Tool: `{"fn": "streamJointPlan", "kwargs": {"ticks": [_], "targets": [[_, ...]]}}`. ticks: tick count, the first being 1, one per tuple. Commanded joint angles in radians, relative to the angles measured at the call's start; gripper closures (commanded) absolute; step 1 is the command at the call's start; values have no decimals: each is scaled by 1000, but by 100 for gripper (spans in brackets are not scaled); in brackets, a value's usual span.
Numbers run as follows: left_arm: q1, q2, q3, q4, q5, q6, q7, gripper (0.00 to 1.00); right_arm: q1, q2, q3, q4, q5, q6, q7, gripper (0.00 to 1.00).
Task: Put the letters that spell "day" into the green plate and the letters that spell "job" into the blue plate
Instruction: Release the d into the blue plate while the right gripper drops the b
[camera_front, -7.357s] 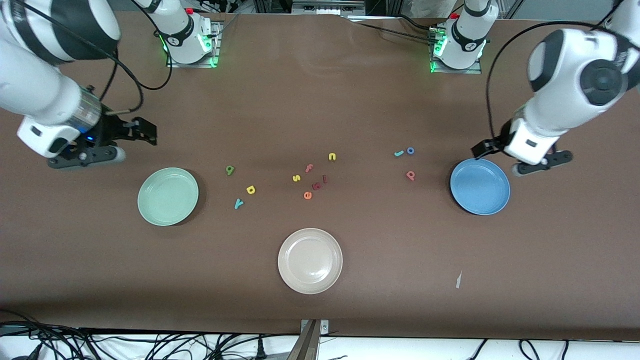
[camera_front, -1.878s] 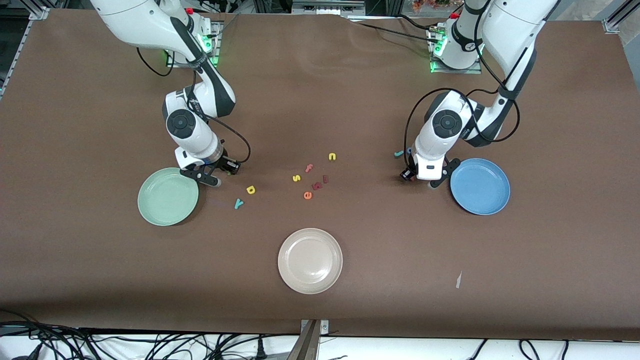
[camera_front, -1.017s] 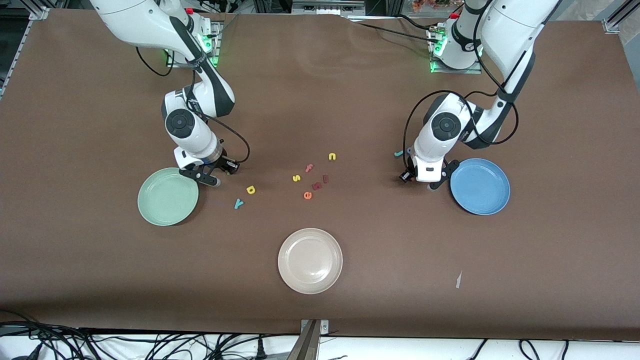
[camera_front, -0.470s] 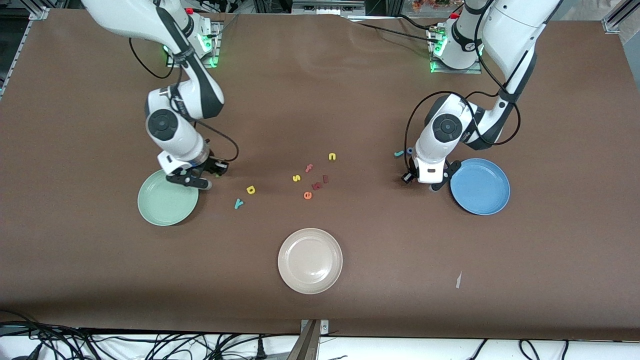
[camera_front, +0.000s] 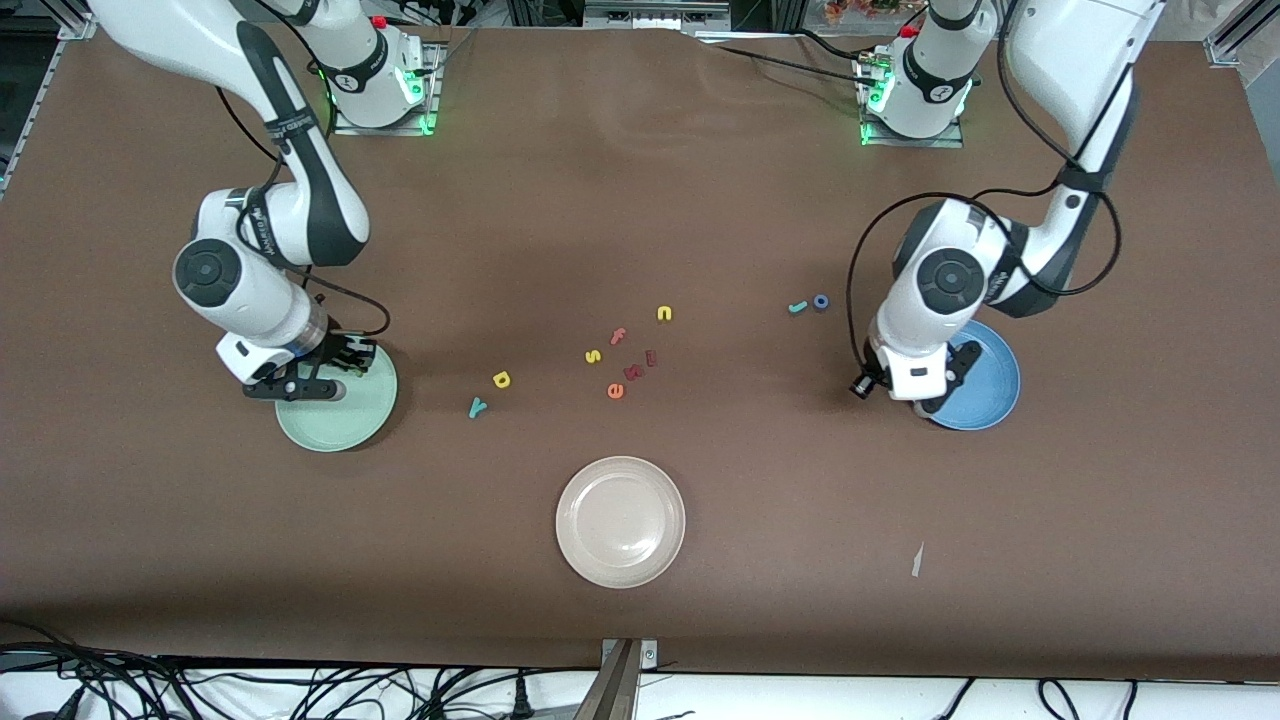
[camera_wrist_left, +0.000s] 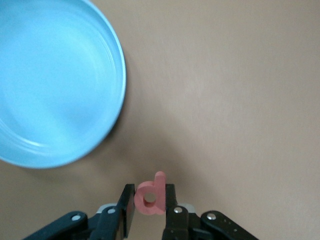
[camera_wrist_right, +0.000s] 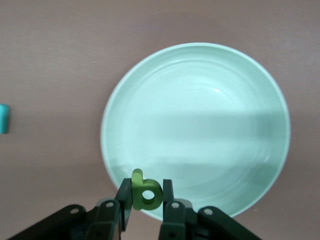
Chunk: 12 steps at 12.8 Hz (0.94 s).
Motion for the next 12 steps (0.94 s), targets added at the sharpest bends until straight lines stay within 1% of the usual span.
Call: {"fn": "streamJointPlan", "kwargs": {"ticks": [1, 3, 5, 6, 8, 9, 11, 12], "targets": [[81, -35, -9, -3, 26, -19, 92, 87, -14, 24, 8, 25, 5, 8, -22, 31], [123, -42, -7, -5, 26, -19, 154, 87, -13, 24, 11, 28, 5, 8, -7, 31], [167, -31, -6, -16, 27, -17, 223, 87, -6, 29, 22, 55, 13, 8, 39, 31], [184, -22, -6, -19, 41, -17, 247, 87, 13, 32, 31, 64, 14, 8, 80, 30], [200, -6, -7, -26, 90, -14, 251, 87, 72, 72, 31, 118, 16, 8, 175, 31], [212, 0, -6, -30, 96, -14, 254, 87, 107, 92, 31, 136, 22, 8, 230, 31], [230, 9, -7, -51, 112, -8, 264, 85, 164, 139, 30, 191, 59, 8, 335, 31], [230, 9, -7, -65, 112, -8, 264, 84, 187, 162, 30, 221, 92, 9, 385, 31]]}}
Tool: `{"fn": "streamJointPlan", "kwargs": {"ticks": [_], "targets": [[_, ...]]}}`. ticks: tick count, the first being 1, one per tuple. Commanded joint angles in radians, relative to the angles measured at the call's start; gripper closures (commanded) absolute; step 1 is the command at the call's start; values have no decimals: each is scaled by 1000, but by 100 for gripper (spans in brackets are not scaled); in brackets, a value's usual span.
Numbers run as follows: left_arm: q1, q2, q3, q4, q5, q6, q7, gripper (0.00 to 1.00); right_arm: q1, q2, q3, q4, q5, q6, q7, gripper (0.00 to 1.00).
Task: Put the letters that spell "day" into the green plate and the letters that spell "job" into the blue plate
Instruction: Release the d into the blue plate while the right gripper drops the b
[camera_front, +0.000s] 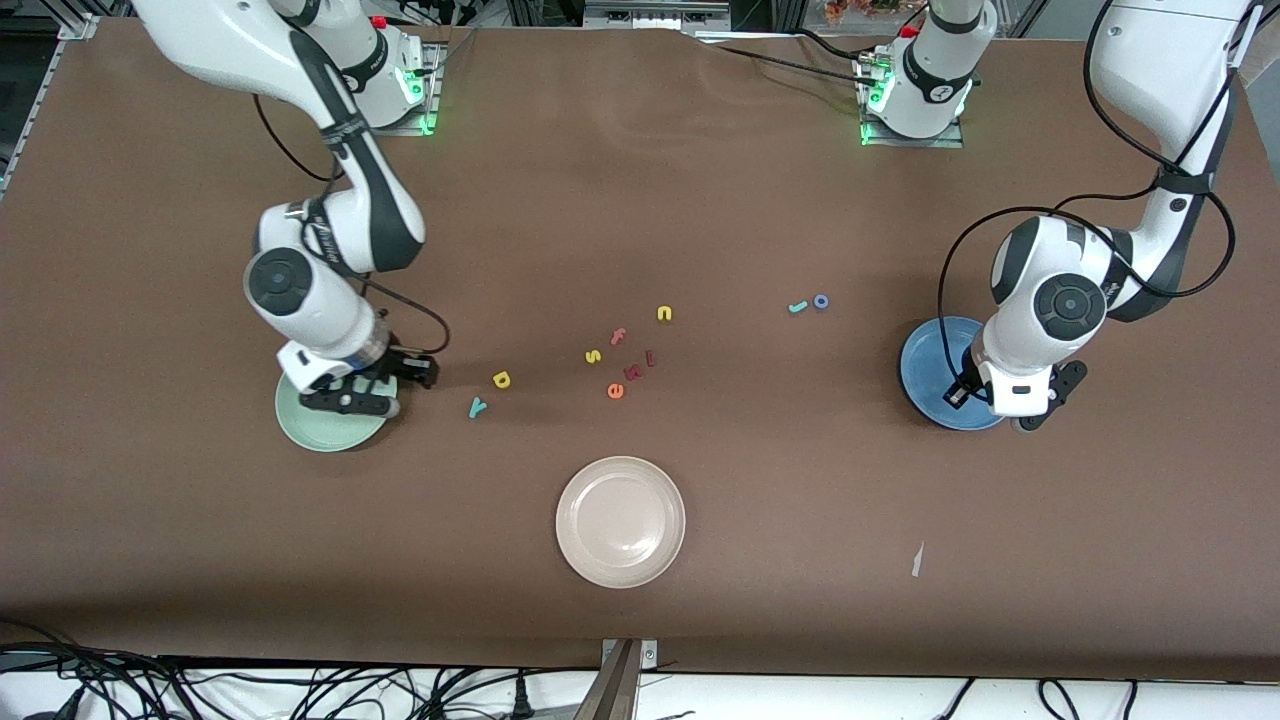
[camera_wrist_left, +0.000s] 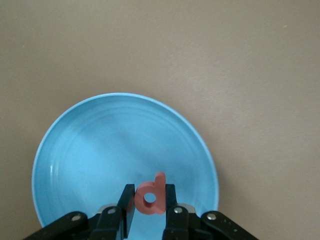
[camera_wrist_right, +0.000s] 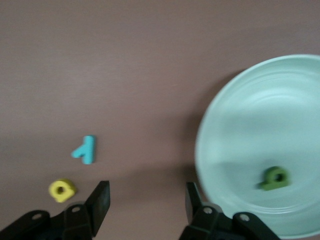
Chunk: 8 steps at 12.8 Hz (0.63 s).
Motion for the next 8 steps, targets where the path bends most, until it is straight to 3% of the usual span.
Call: {"fn": "streamJointPlan", "kwargs": {"ticks": [1, 3, 6, 8], "targets": [[19, -2, -9, -29, 30, -3, 13, 82, 58, 85, -8, 100, 66, -3, 111, 31], [19, -2, -9, -38, 30, -1, 9, 64, 99, 113, -14, 119, 66, -1, 180, 31], [28, 17, -9, -32, 30, 3, 15, 25, 124, 145, -24, 117, 64, 58, 203, 31], [34, -9, -11, -29, 30, -5, 9, 20, 134, 154, -26, 116, 66, 68, 205, 31]]}}
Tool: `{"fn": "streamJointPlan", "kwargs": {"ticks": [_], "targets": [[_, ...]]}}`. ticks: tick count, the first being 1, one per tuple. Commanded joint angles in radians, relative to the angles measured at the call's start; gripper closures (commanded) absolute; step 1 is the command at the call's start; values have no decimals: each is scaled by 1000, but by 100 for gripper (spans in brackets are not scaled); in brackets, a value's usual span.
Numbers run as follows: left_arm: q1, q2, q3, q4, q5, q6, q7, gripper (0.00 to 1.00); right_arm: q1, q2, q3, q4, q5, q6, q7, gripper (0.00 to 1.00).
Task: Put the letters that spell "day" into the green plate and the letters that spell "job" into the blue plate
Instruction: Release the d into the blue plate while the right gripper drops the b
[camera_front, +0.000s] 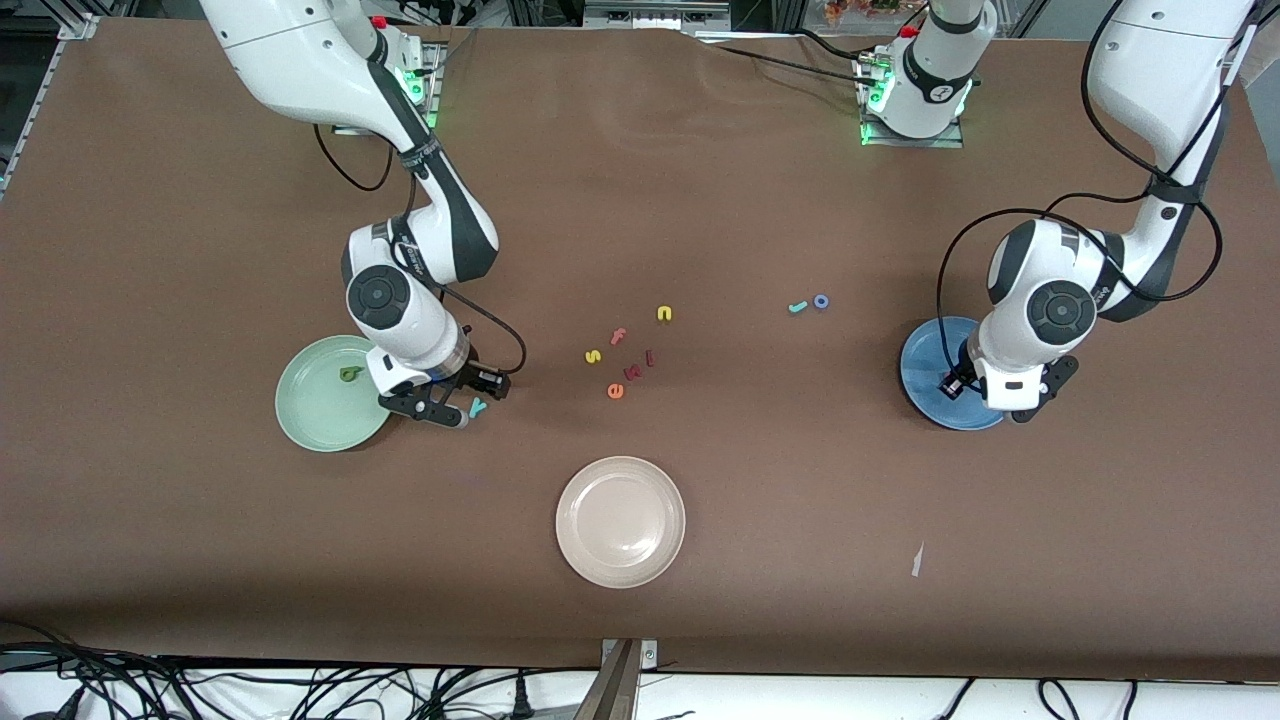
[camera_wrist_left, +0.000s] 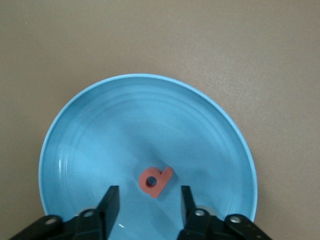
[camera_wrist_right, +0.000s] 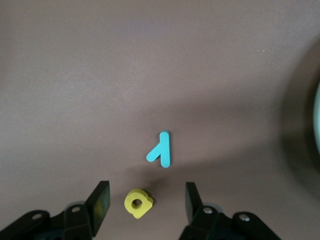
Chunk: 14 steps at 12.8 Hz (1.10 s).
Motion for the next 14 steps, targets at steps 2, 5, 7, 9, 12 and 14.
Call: {"fn": "streamJointPlan", "kwargs": {"ticks": [2, 5, 7, 9, 12, 14], "targets": [[20, -60, -12, 7, 23, -9, -2, 19, 29, 28, -18, 20, 17, 19, 23, 31], [24, -99, -19, 7, 11, -14, -54, 18, 30, 34, -18, 16, 17, 26, 23, 31], [11, -97, -38, 4, 13, -13, -117, 16, 34, 45, -21, 18, 17, 49, 21, 31], [10, -90, -87, 4, 14, -13, -198, 16, 34, 57, -41, 18, 9, 66, 6, 31], [4, -85, -143, -10, 17, -13, -315, 16, 37, 66, -49, 15, 7, 86, 6, 31], [20, -91, -209, -45, 16, -13, -388, 16, 38, 74, -49, 10, 7, 94, 7, 31]]}}
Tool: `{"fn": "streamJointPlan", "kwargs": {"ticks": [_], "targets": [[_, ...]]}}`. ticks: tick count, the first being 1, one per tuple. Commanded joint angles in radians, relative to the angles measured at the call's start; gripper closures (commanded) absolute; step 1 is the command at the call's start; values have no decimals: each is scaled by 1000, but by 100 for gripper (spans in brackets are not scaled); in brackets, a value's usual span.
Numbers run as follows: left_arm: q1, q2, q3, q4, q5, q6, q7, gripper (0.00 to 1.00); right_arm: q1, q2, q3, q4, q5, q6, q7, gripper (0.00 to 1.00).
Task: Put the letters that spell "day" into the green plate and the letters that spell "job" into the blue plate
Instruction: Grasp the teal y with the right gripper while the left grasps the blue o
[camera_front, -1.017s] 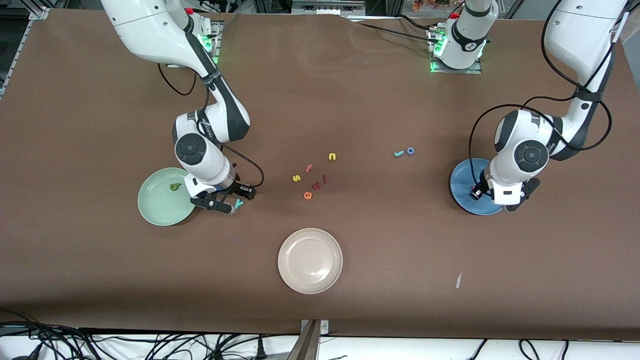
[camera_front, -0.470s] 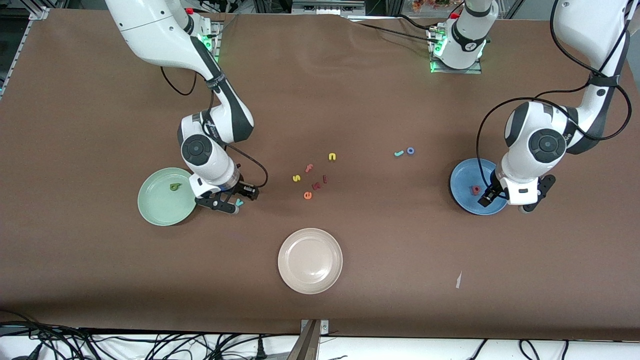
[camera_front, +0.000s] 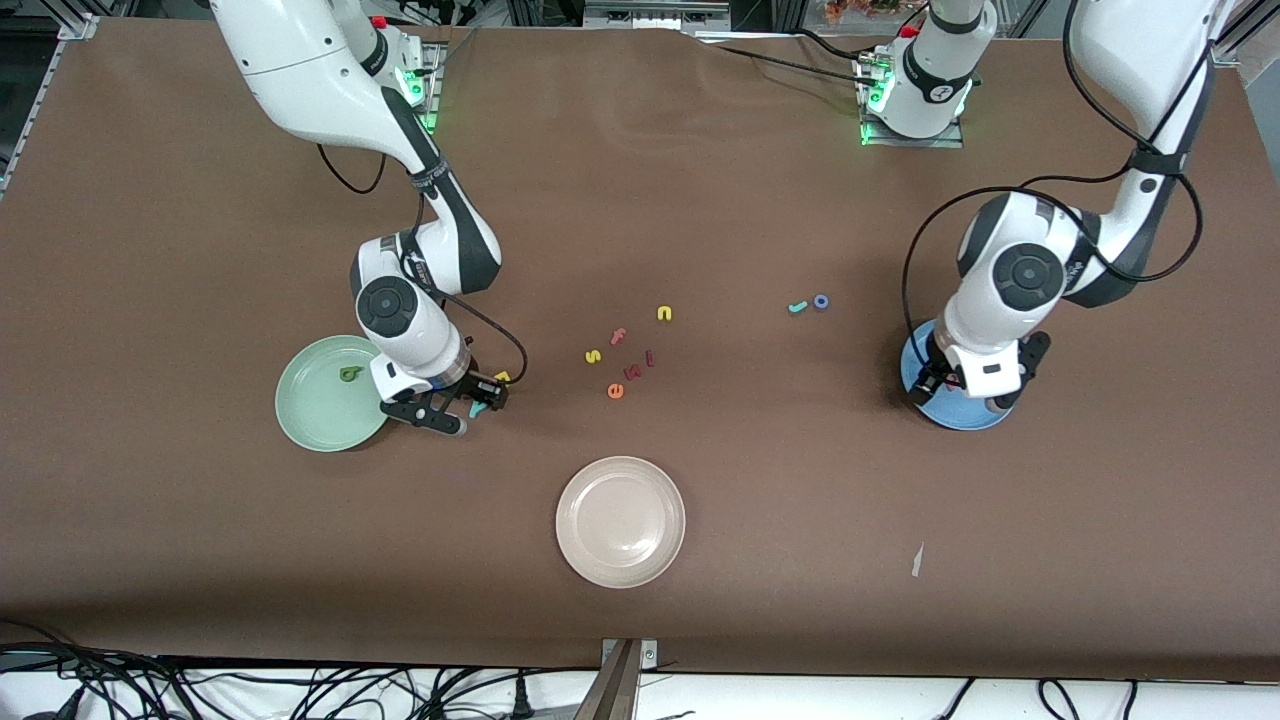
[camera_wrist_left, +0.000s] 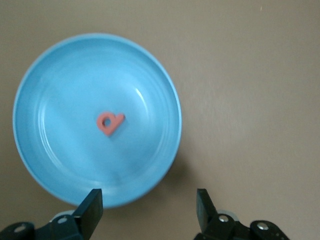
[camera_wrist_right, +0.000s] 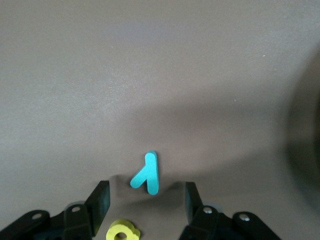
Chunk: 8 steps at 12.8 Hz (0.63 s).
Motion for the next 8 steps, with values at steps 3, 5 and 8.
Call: {"fn": "streamJointPlan", "kwargs": {"ticks": [3, 5, 8], "targets": [[39, -20, -99, -77, 13, -5, -117, 16, 19, 31, -13, 4, 5, 49, -7, 31], [17, -17, -105, -108, 13, 3, -147, 16, 19, 30, -25, 4, 5, 49, -33, 31], [-13, -33, -116, -183, -4, 28, -178, 16, 19, 30, -33, 4, 5, 49, -43, 35]]}}
